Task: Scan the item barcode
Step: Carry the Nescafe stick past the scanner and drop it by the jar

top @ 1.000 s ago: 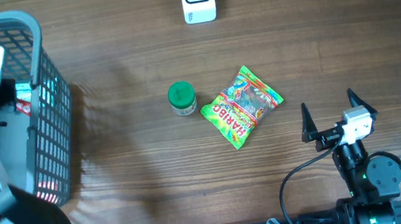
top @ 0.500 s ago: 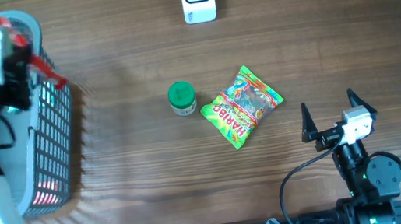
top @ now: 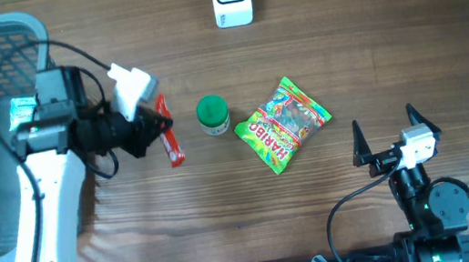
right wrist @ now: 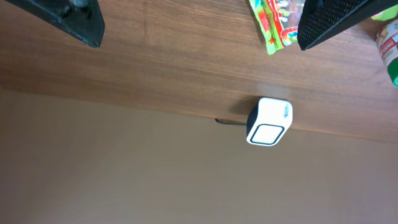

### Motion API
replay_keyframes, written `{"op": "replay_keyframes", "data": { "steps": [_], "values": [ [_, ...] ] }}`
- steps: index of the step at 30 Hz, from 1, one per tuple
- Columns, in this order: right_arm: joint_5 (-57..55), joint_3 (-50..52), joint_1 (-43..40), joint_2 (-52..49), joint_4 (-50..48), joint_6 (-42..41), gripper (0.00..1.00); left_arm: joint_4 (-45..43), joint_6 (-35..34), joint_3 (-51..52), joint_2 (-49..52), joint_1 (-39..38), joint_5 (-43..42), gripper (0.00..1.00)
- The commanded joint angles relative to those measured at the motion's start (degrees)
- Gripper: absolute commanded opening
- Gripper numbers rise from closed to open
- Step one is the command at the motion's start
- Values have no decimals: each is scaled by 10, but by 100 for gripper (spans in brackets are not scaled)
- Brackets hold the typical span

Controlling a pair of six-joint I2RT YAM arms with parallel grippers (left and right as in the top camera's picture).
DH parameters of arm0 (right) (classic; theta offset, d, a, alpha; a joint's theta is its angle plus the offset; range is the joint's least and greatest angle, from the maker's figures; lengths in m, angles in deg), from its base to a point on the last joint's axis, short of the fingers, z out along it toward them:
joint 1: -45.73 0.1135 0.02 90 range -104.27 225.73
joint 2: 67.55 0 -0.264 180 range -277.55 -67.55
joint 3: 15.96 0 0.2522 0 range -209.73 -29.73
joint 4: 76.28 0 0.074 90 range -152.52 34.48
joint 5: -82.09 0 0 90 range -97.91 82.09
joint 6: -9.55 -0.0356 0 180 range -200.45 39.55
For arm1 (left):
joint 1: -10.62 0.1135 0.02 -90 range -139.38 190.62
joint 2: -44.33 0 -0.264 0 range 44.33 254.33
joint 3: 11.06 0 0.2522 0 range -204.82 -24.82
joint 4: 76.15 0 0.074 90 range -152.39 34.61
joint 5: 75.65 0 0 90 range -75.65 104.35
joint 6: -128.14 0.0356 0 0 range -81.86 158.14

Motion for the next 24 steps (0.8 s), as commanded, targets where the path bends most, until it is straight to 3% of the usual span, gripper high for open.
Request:
{"op": "replay_keyframes", "data": {
  "steps": [1,3,5,11,12,13,14,15,18,24],
  "values": [
    [-4,1,3,3,-2,-8,100,-79,-127,78,10,-3,76,4],
    [-4,1,3,3,-2,-8,100,-140,-203,118,11,-5,92,4],
    [-4,1,3,3,-2,-8,100,-174,-238,139,11,-23,112,4],
    [-4,1,3,3,-2,-8,100,-208,-273,166,15,-156,290,6],
    [-4,1,3,3,-2,-8,100,-209,-292,166,19,-168,320,16],
    [-4,1,3,3,-2,-8,100,-210,-306,166,25,-178,343,36],
    [-4,1,3,3,-2,-8,100,-213,-306,166,31,-185,351,90],
    [-4,1,3,3,-2,-8,100,-221,-306,166,32,-188,353,100],
    [-4,1,3,3,-2,-8,100,-258,-306,163,27,-188,353,100],
    [-4,1,3,3,-2,-8,100,-207,-321,84,-81,-189,350,100]
  ]
}}
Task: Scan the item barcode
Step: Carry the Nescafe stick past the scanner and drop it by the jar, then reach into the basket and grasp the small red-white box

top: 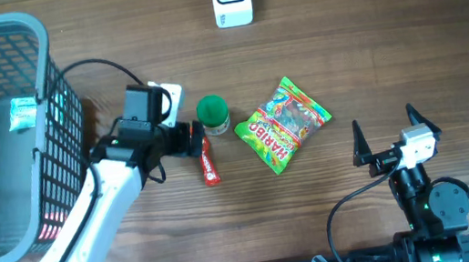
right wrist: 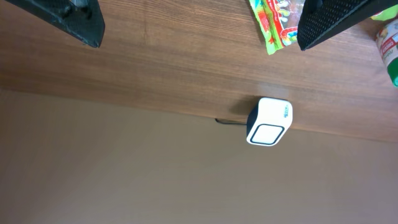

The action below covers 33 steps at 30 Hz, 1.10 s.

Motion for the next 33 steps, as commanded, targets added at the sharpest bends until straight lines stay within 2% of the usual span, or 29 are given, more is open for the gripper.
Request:
{"op": "replay_keyframes", "data": {
  "steps": [1,3,5,6,7,10,15,18,20,25,27,28,30,33],
  "values": [
    [-4,1,3,3,-2,-8,100,22,-26,-53,-104,-5,-27,100],
    [-4,1,3,3,-2,-8,100,47,-24,-53,-159,-5,-94,100],
    [-4,1,3,3,-2,-8,100,30,-22,-53,-194,-3,-92,100],
    [-4,1,3,3,-2,-8,99,1,-34,-58,-213,2,-77,100],
    [-4,1,3,3,-2,-8,100,-12,-74,-78,-227,12,-30,100],
    [-4,1,3,3,-2,-8,100,10,-136,-177,-224,74,45,100],
    [-4,1,3,3,-2,-8,100,139,-272,-378,-123,301,14,100],
    [-4,1,3,3,-2,-8,100,232,-399,-412,-73,424,14,100],
    [-4,1,3,3,-2,-8,100,282,-403,-410,-30,471,14,100],
    [-4,1,3,3,-2,-8,100,372,-393,-408,108,479,3,100],
    [-4,1,3,3,-2,-8,100,410,-465,-408,151,479,19,99],
    [-4,1,3,3,-2,-8,100,436,-516,-408,185,479,35,96],
    [-4,1,3,3,-2,-8,100,476,-569,-408,247,479,70,87],
    [-4,1,3,3,-2,-8,100,516,-582,-408,313,479,118,85]
  ]
}}
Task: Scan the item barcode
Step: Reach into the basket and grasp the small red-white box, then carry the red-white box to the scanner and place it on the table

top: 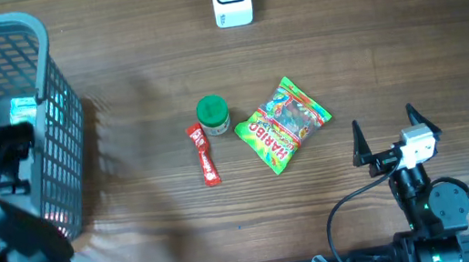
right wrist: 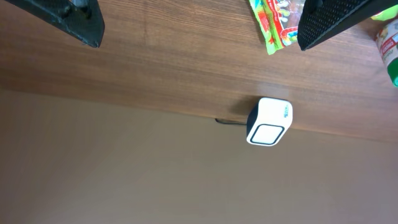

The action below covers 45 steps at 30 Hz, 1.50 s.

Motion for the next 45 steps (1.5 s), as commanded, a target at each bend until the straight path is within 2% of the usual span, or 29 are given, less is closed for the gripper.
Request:
{"op": "replay_keyframes", "data": {
  "steps": [1,3,6,13,15,18,21,23,25,27,30,33,35,37,38,41,42,43,45],
  "values": [
    [-4,1,3,3,-2,-8,100,31,-51,0,64,1,79,85],
    [-4,1,3,3,-2,-8,100,50,-81,2,83,8,126,86],
    [-4,1,3,3,-2,-8,100,42,-83,26,85,12,158,86],
    [-4,1,3,3,-2,-8,100,-87,-82,160,85,15,167,88],
    [-4,1,3,3,-2,-8,100,-112,-82,188,85,15,168,84],
    [-4,1,3,3,-2,-8,100,-116,-82,211,85,15,176,4],
    [-4,1,3,3,-2,-8,100,-94,-82,214,83,15,176,4],
    [-4,1,3,3,-2,-8,100,-61,-82,180,70,15,176,4],
    [-4,1,3,3,-2,-8,100,-2,-82,104,50,15,176,4],
    [-4,1,3,3,-2,-8,100,88,-82,-45,20,15,175,4],
    [-4,1,3,3,-2,-8,100,159,-79,-232,-12,15,161,4],
    [-4,1,3,3,-2,-8,100,157,-30,-330,-66,1,62,4],
    [-4,1,3,3,-2,-8,100,138,-27,-336,-119,-36,15,4],
    [-4,1,3,3,-2,-8,99,113,1,-336,-166,-111,-7,4],
    [-4,1,3,3,-2,-8,100,90,13,-336,-190,-220,19,4],
    [-4,1,3,3,-2,-8,100,76,12,-330,-179,-390,135,4],
    [-4,1,3,3,-2,-8,100,82,8,-320,-165,-442,177,4],
    [-4,1,3,3,-2,-8,100,97,-30,-292,-141,-495,223,4],
    [-4,1,3,3,-2,-8,100,104,-72,-243,-111,-531,251,4]
  ]
}}
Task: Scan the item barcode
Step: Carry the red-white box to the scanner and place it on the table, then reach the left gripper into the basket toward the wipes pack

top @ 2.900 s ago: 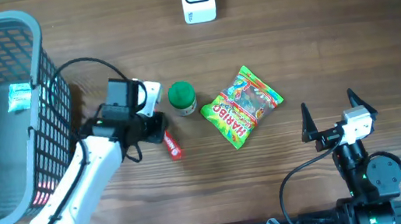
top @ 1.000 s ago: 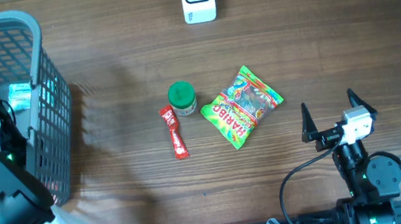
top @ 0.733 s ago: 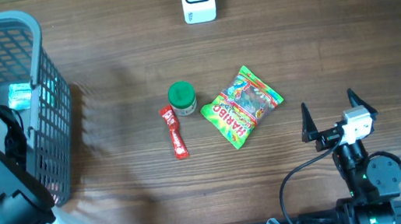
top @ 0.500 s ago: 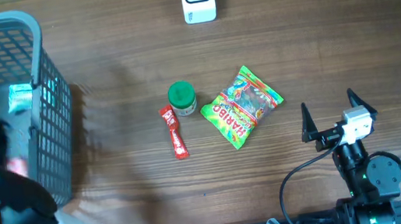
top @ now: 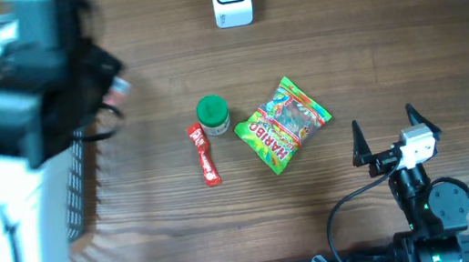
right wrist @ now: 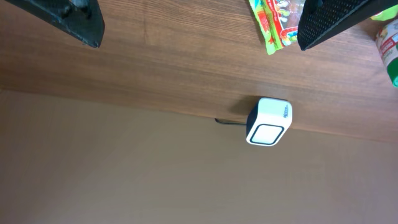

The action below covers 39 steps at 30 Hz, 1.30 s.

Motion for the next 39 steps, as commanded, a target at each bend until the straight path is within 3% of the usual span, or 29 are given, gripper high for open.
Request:
{"op": "replay_keyframes", "data": {
  "steps": [1,3,7,10,13,14,15,16,17,19,22,26,28,31,35,39],
  "values": [
    [-4,1,3,3,-2,-8,100,1,-95,115,72,-64,95,4],
    [-4,1,3,3,-2,-8,100,-24,-135,200,95,-76,93,4],
    [-4,1,3,3,-2,-8,100,-205,-149,437,129,-99,45,4],
    [-4,1,3,3,-2,-8,100,-278,-149,530,129,-98,33,9],
    [-4,1,3,3,-2,-8,100,-278,-149,548,129,-98,34,14],
    [-4,1,3,3,-2,-8,100,-280,-149,548,129,-98,35,35],
    [-4,1,3,3,-2,-8,100,-281,-149,546,129,-97,36,70],
    [-4,1,3,3,-2,-8,100,-276,-139,535,129,-93,37,91],
    [-4,1,3,3,-2,-8,100,-259,-118,510,128,-88,37,100],
    [-4,1,3,3,-2,-8,100,-200,-96,429,121,-81,59,100],
    [-4,1,3,3,-2,-8,100,-46,-93,177,115,-74,138,100],
    [-4,1,3,3,-2,-8,100,40,-20,-144,111,-35,166,100],
    [-4,1,3,3,-2,-8,100,40,-35,-169,93,10,184,100],
    [-4,1,3,3,-2,-8,100,59,-88,-163,87,130,147,100],
    [-4,1,3,3,-2,-8,100,36,-80,-159,88,238,111,100],
    [-4,1,3,3,-2,-8,100,2,-23,-159,88,268,106,100]
  ]
}}
